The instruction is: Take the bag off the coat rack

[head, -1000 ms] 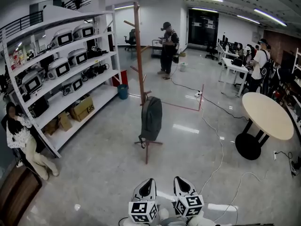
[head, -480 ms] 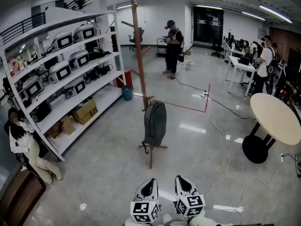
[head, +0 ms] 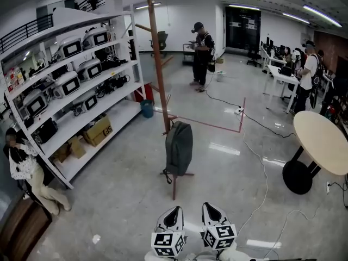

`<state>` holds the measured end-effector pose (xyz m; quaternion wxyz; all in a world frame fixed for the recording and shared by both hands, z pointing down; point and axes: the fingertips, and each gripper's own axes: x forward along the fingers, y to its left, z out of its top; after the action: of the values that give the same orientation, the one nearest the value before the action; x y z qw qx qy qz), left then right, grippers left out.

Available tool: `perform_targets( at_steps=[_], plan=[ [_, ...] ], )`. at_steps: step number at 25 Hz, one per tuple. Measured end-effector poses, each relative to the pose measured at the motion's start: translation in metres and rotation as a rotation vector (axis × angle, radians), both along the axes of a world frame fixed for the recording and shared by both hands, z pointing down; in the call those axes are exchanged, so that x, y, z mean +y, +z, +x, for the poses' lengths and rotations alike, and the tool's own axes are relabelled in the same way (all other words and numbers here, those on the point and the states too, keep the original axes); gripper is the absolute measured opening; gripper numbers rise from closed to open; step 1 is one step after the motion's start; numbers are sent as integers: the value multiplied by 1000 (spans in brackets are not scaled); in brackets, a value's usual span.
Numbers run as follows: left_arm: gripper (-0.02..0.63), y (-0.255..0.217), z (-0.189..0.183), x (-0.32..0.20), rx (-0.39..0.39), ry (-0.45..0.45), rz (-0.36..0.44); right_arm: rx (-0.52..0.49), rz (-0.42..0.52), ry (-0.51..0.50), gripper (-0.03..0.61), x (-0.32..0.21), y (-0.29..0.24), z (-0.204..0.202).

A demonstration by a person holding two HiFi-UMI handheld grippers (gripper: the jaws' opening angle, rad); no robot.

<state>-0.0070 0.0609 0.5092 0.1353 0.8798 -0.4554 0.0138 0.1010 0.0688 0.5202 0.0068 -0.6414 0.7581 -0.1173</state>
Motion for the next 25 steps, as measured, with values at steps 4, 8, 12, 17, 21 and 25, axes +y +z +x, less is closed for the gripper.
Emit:
perform_targets(
  at_steps=[4, 8, 12, 17, 21, 25],
  plan=[
    [2, 1, 3, -21, 0, -10, -5, -1, -3, -10, 11, -21, 1, 4],
    [2, 3, 6, -37, -1, -17, -7, -3, -10, -21, 11, -38, 5, 8],
    [2, 7, 8, -45, 0, -27, -19, -1, -23, -35, 11, -46, 10, 9],
    [0, 12, 10, -47, -7, -26, -28, -7, -46, -30, 11, -49, 16, 12],
    [2, 14, 13, -48, -14, -15, -37, -8, -60, -27, 11, -49, 19, 13],
    [1, 15, 19, -56, -14, 0, -34, -7, -70, -12, 11, -53, 21, 19]
  ],
)
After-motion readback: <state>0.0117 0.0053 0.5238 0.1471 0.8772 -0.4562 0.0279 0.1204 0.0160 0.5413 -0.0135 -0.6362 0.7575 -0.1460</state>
